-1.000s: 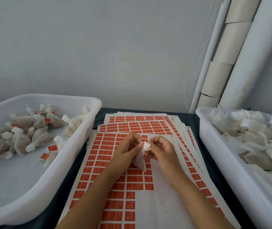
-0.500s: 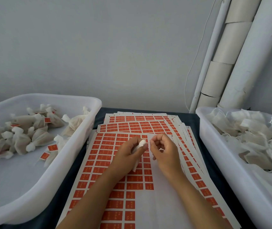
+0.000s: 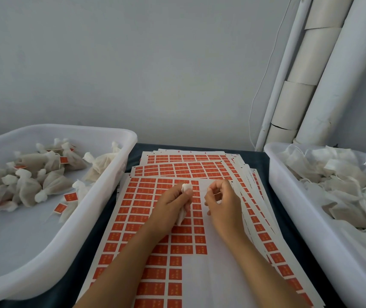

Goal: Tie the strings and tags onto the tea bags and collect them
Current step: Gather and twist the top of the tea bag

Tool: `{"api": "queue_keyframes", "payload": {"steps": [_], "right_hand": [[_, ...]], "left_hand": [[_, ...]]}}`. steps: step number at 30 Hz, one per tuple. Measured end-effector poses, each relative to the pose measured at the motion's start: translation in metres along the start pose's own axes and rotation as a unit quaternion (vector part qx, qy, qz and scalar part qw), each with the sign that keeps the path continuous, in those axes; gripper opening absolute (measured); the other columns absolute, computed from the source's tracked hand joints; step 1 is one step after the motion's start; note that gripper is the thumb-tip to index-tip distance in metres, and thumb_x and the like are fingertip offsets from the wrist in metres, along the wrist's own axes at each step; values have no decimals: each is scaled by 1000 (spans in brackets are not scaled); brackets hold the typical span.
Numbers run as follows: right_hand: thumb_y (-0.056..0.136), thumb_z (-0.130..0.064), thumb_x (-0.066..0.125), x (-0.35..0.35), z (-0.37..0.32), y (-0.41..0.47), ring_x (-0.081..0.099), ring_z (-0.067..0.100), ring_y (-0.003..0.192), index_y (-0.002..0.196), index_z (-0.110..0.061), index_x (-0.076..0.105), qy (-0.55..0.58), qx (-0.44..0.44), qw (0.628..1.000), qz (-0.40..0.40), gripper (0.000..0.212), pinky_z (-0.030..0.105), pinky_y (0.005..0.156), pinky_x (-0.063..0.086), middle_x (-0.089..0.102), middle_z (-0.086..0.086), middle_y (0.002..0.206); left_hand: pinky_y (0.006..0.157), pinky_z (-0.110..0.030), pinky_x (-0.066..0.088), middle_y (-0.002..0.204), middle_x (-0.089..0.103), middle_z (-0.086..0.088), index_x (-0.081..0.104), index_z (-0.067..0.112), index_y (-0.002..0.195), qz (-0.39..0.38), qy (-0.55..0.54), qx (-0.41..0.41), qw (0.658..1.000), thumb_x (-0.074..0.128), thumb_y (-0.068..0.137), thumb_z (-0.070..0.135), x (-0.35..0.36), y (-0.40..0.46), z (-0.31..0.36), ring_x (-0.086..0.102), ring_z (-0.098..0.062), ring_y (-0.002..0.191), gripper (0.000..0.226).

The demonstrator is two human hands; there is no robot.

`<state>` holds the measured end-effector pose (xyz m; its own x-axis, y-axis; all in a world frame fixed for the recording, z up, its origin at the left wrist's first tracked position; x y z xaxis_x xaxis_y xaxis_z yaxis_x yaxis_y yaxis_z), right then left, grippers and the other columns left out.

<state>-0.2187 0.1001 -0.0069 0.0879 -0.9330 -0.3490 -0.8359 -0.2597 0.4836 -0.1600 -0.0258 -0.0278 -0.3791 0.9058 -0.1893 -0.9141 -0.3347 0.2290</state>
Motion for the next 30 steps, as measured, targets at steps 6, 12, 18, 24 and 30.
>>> {"api": "queue_keyframes", "payload": {"steps": [6, 12, 18, 24, 30], "right_hand": [[93, -28, 52, 14, -18, -4, 53, -4, 96, 113, -30, 50, -48, -87, 991, -92, 20, 6, 79, 44, 53, -21, 109], [89, -31, 57, 17, -23, -9, 55, -2, 83, 106, -25, 60, -132, -139, 975, -110, 19, 4, 77, 41, 65, -11, 106], [87, -27, 61, 13, -30, -8, 55, -3, 65, 87, -27, 58, -147, -154, 972, -104, 3, 1, 66, 41, 63, -15, 85], [85, -24, 65, 10, -30, -7, 54, 5, 55, 74, -26, 50, -159, -134, 976, -57, 18, 2, 56, 37, 52, -18, 68], [83, -23, 66, 3, -30, -6, 53, 7, 54, 69, -27, 46, -145, -117, 982, -15, 25, 5, 52, 36, 49, -18, 63]], "left_hand": [[55, -8, 44, 60, 56, 7, 55, 19, 71, 0, 19, 27, 999, 41, 99, 26, 1, 1, 3, 52, -1, 53, 32], [59, -7, 46, 60, 59, 15, 59, 24, 74, 0, 19, 45, 999, 40, 99, 25, 2, 1, 7, 55, 0, 58, 31], [64, -11, 48, 73, 65, 5, 63, 20, 82, -7, 39, 39, 998, 42, 98, 29, 4, 2, 5, 58, -10, 66, 28], [60, -14, 45, 64, 58, 4, 62, 16, 78, -24, 78, 59, 995, 40, 99, 26, 10, 1, 10, 52, -5, 58, 32], [56, -11, 43, 57, 55, 13, 56, 23, 69, -20, 81, 78, 993, 40, 99, 26, 10, 0, 16, 52, -1, 52, 34]]}}
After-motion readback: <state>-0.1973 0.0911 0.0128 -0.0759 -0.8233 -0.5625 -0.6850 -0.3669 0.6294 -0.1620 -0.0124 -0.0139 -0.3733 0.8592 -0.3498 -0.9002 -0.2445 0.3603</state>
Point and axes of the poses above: each hand's wrist, its own y-axis towards the middle knuckle, its own x-axis out of the palm, z = x × y, the point moved 9 cm from there along y, towards the middle knuckle
